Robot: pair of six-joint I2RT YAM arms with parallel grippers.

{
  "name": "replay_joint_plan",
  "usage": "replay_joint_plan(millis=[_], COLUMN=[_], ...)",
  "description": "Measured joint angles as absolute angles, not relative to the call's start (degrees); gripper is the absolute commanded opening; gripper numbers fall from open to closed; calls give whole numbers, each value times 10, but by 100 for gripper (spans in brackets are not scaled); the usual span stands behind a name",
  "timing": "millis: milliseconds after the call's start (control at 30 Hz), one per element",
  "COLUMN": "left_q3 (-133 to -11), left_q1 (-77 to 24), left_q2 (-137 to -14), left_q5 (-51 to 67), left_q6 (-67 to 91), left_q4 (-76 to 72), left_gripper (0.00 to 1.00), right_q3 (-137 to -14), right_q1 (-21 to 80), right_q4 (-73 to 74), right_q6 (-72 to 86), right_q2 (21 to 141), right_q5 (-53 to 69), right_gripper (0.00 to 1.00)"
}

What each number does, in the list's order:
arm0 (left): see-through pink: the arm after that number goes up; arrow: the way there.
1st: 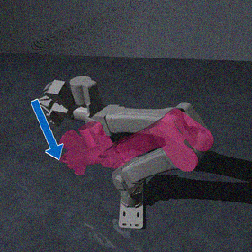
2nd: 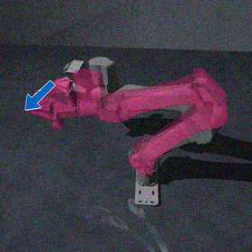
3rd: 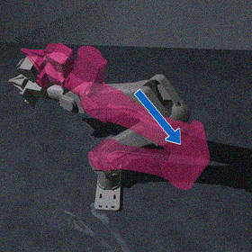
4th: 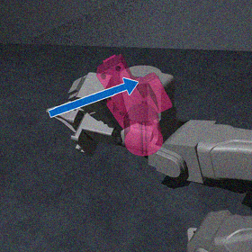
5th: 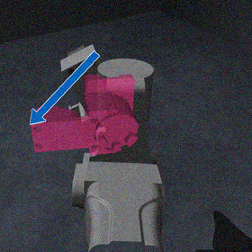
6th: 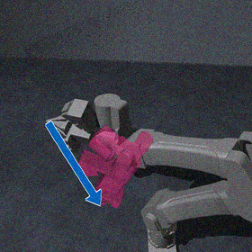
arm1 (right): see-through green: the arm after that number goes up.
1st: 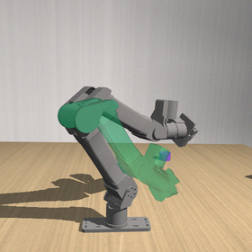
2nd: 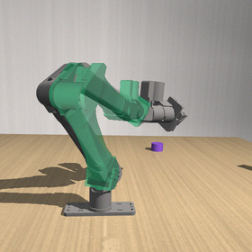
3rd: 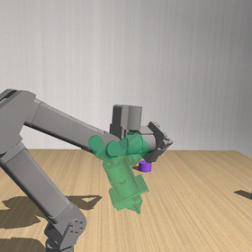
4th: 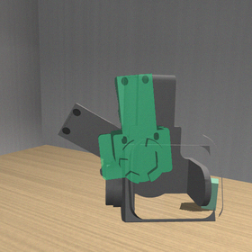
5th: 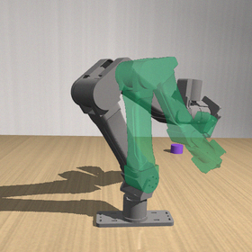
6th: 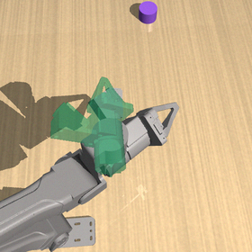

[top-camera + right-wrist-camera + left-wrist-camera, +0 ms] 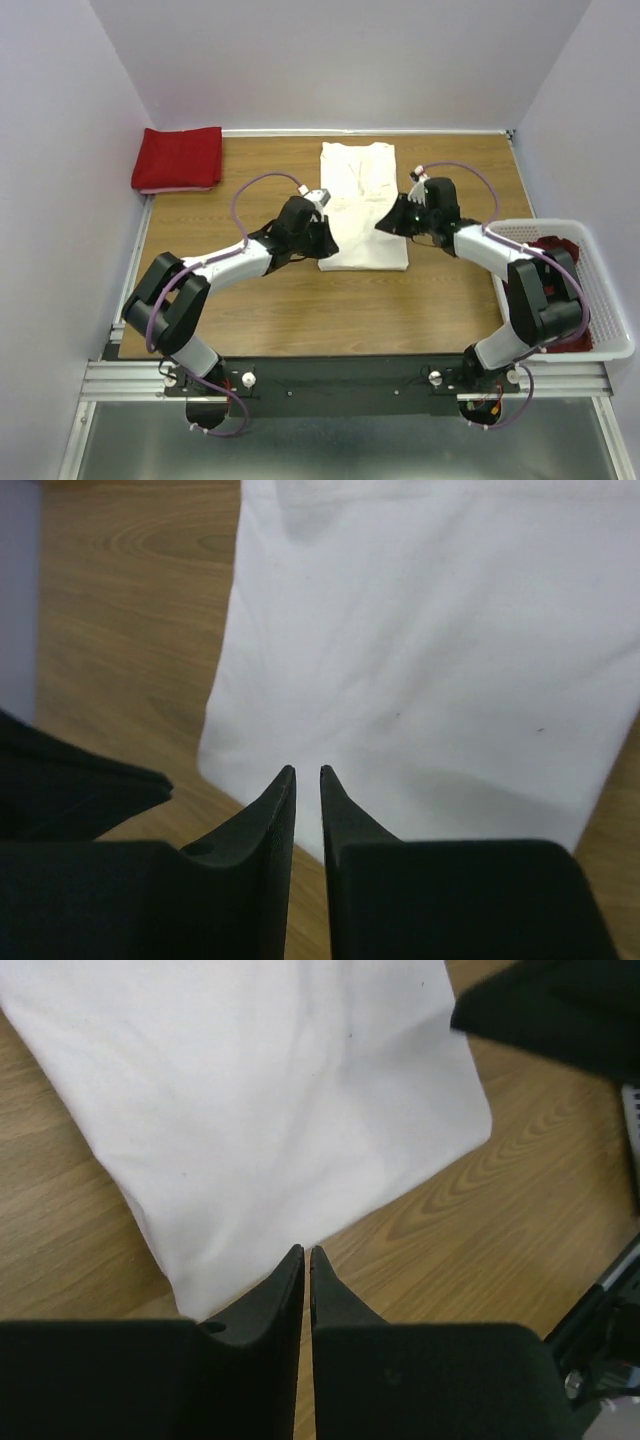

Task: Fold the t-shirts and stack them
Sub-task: Fold the tshirt

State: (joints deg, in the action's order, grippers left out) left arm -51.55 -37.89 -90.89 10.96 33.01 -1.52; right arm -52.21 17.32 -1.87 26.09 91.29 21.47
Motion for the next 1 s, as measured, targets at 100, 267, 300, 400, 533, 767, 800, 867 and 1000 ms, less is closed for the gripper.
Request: replay_joint_plan(millis=[100, 267, 300, 400, 533, 767, 800, 867, 1000], left_q3=[-476, -425, -417, -393, -360, -334, -332, -331, -331], left_q1=[-358, -332, -328, -313, -295, -286, -286, -286, -286], left_q2=[-902, -958, -974, -986, -968, -889, -873, -842, -774], left_q5=[148, 211, 223, 256, 267, 251, 248, 239, 209], left_q6=[358, 406, 416, 446, 473, 480, 480, 479, 474], left_q4=[-80, -137, -142, -173, -191, -171, -170, -170, -169], left_gripper=[8, 3, 2, 0, 0, 1, 5, 9, 26], right_q3=[-422, -298, -281, -255, -236, -237, -241, -248, -290], right_q1=[159, 114, 98, 68, 45, 46, 51, 67, 148], right_q4=[-112, -219, -234, -267, -291, -292, -304, -329, -399], right_q6=[322, 403, 419, 454, 474, 480, 488, 502, 528], right_q2=[878, 900, 912, 922, 920, 865, 858, 858, 915], right_q5=[272, 312, 315, 329, 336, 387, 399, 415, 439], right_gripper=[23, 22, 22, 22, 24, 36, 36, 36, 36])
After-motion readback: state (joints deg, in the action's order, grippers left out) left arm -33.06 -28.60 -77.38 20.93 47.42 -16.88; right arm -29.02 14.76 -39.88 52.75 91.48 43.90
